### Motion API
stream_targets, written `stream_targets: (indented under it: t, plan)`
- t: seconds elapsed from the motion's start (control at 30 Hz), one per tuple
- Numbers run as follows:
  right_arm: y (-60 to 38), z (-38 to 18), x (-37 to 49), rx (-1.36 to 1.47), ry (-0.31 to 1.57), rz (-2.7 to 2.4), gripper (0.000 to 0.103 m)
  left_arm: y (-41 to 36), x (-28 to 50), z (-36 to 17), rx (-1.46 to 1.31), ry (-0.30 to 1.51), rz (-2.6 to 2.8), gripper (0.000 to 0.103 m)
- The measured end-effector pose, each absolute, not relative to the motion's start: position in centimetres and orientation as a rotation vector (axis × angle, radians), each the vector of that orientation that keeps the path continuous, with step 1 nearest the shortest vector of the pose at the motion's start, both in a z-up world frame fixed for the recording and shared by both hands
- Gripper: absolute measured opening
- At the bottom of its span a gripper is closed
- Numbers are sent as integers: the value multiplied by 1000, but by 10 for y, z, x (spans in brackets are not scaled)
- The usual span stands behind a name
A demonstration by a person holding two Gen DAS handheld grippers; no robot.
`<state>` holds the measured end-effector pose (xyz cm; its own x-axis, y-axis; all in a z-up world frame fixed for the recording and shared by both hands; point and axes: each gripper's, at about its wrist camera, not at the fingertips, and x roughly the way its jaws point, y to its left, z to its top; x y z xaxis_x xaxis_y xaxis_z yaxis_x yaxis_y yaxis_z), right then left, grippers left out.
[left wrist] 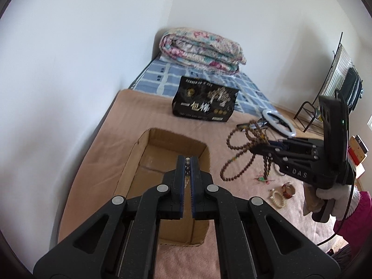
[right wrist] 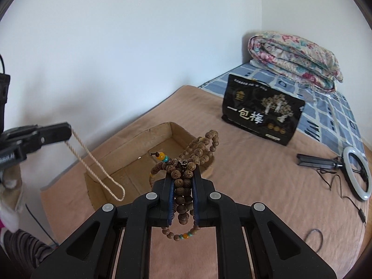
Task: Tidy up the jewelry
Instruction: 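Lift the pearl necklace and prayer beads and carry both over the cardboard box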
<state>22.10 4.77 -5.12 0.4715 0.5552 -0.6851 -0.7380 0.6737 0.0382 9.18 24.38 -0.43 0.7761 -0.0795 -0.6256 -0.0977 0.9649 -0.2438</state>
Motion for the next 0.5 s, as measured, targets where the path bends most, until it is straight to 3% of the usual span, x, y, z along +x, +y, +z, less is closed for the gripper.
stream_targets:
  t: [0.5]
  plan:
    - [96,-93,236,-310,776,806,11,252,96,-59,-287,803,38,1]
